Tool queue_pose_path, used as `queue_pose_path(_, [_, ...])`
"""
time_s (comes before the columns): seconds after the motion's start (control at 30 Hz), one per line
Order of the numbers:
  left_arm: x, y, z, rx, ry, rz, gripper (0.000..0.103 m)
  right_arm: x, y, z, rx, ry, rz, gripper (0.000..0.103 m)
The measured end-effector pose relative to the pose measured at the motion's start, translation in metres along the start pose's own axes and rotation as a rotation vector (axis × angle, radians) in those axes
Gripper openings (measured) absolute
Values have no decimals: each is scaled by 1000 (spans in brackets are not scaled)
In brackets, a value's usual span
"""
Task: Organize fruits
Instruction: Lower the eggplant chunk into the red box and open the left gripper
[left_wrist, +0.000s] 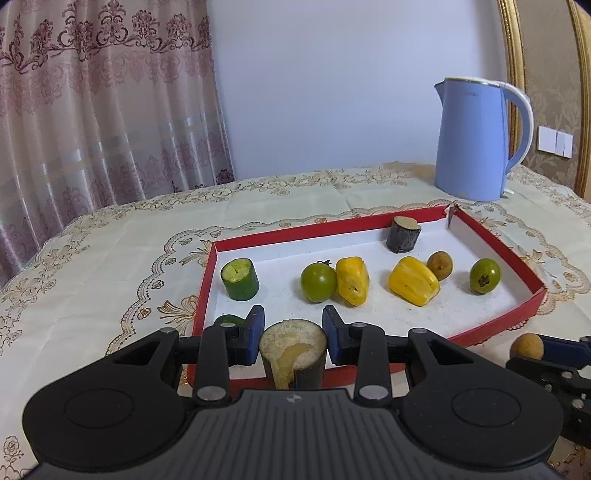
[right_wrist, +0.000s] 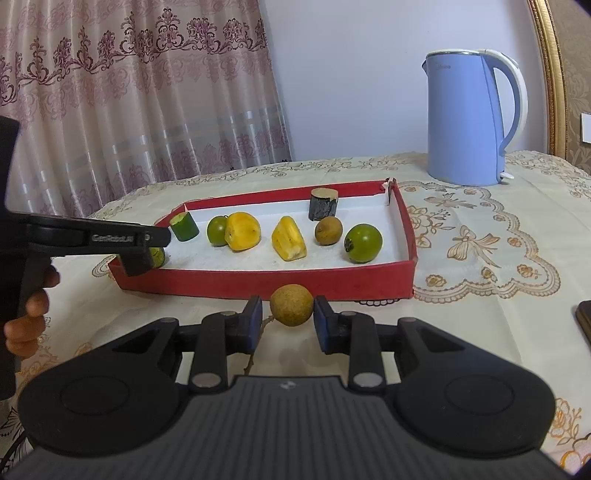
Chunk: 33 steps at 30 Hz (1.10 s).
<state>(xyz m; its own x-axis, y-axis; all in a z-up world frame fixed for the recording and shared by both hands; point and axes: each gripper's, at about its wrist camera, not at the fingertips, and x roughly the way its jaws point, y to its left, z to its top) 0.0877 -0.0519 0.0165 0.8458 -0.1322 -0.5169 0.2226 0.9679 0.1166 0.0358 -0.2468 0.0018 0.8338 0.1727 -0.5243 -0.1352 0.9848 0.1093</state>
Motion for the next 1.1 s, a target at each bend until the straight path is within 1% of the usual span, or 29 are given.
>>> queue_pose_path(0.6, [40, -6, 19, 19, 28, 56, 33, 1, 4, -1, -12, 5, 10, 28])
queue_pose_path(0.83, [55, 10, 33, -50, 59, 17, 33, 2, 6, -2, -14, 7, 13, 28])
queue_pose_path(1.0, [65, 4, 42, -46, 75, 4, 34, 3, 8, -2, -19, 8, 17, 28])
queue_pose_path(1.1, [66, -9, 51, -24, 49, -17, 33, 3, 8, -2, -20, 10, 16, 28])
